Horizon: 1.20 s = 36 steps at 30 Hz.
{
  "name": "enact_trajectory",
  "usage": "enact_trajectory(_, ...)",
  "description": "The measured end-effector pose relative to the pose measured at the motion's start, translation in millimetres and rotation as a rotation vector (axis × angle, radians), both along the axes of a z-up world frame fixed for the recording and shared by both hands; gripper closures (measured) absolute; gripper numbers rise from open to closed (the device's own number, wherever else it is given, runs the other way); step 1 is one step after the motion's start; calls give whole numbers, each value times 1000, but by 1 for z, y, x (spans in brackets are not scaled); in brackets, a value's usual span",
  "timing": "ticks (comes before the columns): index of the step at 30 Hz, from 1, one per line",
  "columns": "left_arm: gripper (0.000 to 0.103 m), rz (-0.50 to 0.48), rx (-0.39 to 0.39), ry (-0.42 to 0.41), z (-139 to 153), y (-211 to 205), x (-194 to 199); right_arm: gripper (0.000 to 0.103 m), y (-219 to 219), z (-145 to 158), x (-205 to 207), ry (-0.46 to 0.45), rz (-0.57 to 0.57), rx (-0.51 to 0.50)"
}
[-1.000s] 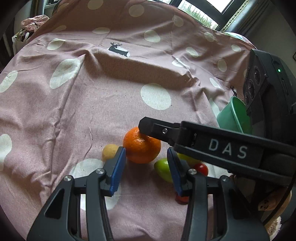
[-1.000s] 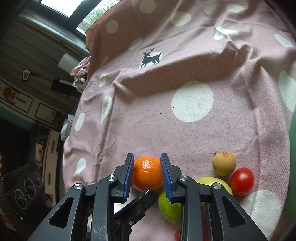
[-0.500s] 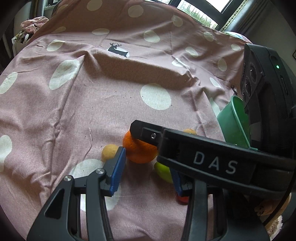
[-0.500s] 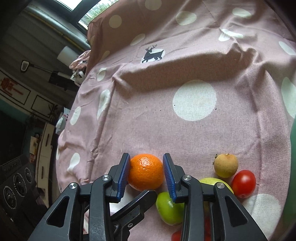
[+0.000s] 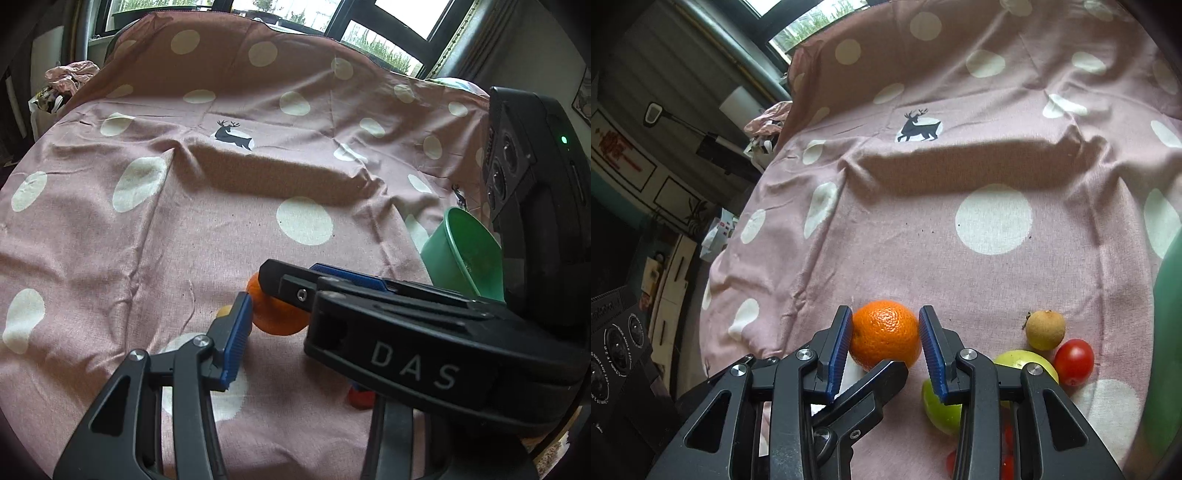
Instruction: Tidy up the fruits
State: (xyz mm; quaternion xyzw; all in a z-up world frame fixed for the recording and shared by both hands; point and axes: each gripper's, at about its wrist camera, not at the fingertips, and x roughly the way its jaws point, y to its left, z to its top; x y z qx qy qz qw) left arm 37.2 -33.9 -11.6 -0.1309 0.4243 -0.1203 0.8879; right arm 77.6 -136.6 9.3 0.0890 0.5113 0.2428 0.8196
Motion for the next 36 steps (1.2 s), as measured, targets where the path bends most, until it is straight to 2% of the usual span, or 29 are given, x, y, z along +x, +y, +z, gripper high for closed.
enact_trajectory(10,60,-28,17,-137,32,-8,-23,63,-5,38,-24,-132,-19,9)
enact_trajectory(20,60,-64,72,-229,52,-22,-42,63,-17,59,-49,-210,-48,33)
enact_trajectory(24,60,-87,89,-241,53,-30,-48,63,-25,60,-55,-212,-64,39)
enact_trajectory(28,60,-91,94,-199,45,-31,-45,63,-26,52,-52,-181,-55,27)
enact_trajectory(30,62,-85,89,-158,37,-27,-41,63,-22,41,-48,-136,-37,28)
enact_trajectory(32,61,-72,83,-112,28,-22,-38,69,-17,29,-42,-75,4,69)
enact_trajectory(33,61,-61,81,-91,23,-18,-37,69,-14,22,-40,-46,13,75)
enact_trajectory(36,61,-41,77,-18,6,-10,-33,69,-1,4,-36,13,46,52)
